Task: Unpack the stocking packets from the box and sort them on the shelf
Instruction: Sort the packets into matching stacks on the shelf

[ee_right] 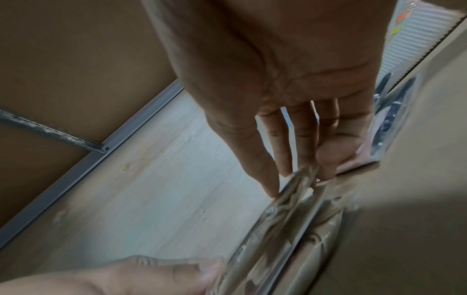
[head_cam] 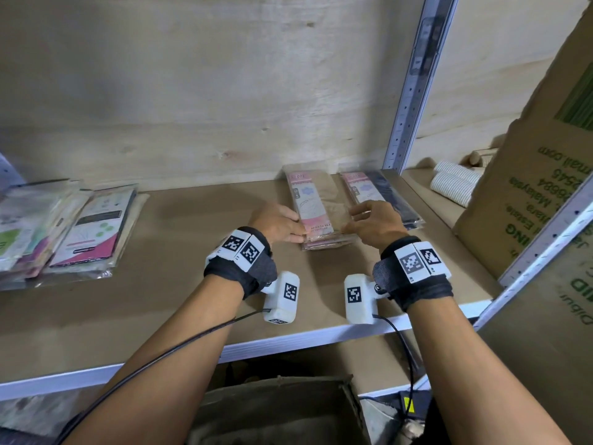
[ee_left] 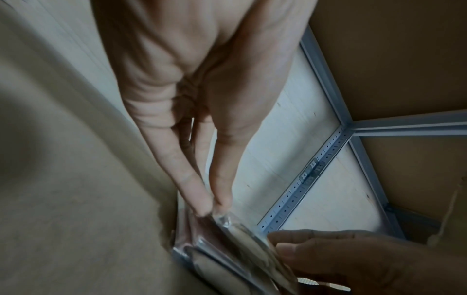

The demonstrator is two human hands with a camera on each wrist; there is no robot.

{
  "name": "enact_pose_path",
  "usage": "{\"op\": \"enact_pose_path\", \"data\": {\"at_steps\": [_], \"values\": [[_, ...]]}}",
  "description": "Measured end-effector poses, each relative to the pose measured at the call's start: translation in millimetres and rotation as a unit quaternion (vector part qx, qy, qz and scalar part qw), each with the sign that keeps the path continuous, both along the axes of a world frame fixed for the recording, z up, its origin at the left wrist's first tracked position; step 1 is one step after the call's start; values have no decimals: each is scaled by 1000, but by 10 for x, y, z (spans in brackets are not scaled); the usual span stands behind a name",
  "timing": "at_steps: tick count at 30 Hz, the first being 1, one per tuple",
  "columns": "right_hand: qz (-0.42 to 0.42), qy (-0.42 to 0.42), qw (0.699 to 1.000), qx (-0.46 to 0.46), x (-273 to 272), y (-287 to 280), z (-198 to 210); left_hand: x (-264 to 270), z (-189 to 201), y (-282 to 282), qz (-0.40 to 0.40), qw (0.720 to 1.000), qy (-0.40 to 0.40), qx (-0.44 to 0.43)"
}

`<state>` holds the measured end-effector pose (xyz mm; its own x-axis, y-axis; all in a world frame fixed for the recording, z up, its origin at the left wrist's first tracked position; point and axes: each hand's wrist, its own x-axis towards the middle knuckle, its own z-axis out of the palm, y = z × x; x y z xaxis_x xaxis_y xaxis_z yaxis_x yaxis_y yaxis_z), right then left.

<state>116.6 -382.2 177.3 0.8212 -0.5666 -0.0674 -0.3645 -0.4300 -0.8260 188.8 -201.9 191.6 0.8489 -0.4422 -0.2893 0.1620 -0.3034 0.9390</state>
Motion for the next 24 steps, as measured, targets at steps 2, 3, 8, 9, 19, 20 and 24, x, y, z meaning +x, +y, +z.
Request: {"op": "enact_pose_path", "data": {"at_steps": [2, 3, 8, 9, 19, 20, 24], "values": [[12, 21, 1000, -5, -2, -30, -15, 6, -37, -33, 8, 1000, 5, 15], [17, 28, 999, -4, -3, -41, -20, 8, -48, -42, 12, 1000, 6, 23], [30, 41, 999, -9, -11, -78, -51, 18, -58, -79, 29, 999, -1, 39], [33, 44, 998, -8, -13, -81, -54, 16, -59, -88, 33, 999, 0, 41], [50, 51, 997, -20, -56, -107, -58, 1, -79, -77, 34, 998, -3, 56], [50, 46, 997, -29, -65, -112, -41, 10, -82, -51, 38, 997, -14, 61], [24, -18, 997, -71, -108, -103, 53, 85, -38, 180, 78, 994, -58, 58]]}}
